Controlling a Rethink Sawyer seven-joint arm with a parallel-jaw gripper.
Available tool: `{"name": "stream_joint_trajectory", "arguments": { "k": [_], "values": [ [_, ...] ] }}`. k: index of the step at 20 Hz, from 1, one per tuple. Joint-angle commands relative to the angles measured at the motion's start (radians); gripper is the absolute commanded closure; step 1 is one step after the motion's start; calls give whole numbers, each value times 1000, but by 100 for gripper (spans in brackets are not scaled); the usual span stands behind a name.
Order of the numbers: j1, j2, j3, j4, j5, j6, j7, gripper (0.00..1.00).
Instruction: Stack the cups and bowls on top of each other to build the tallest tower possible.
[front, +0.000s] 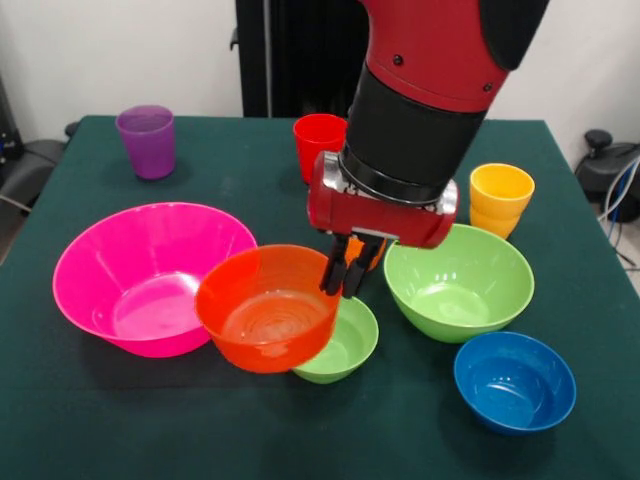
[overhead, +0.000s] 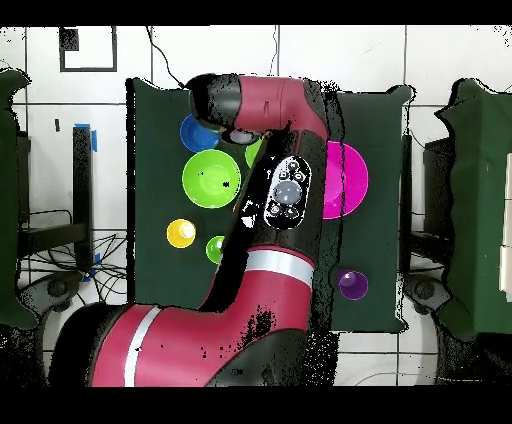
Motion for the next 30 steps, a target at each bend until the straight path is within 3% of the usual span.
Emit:
{"name": "stream_joint_trajectory", "arguments": {
  "k": [1, 15, 30],
  "values": [
    [39, 52, 41, -63, 38, 134, 255, 100],
    [58, 60, 31, -45, 114, 207, 360, 100],
    [75, 26, -4, -18, 51, 249, 294, 100]
  ]
}}
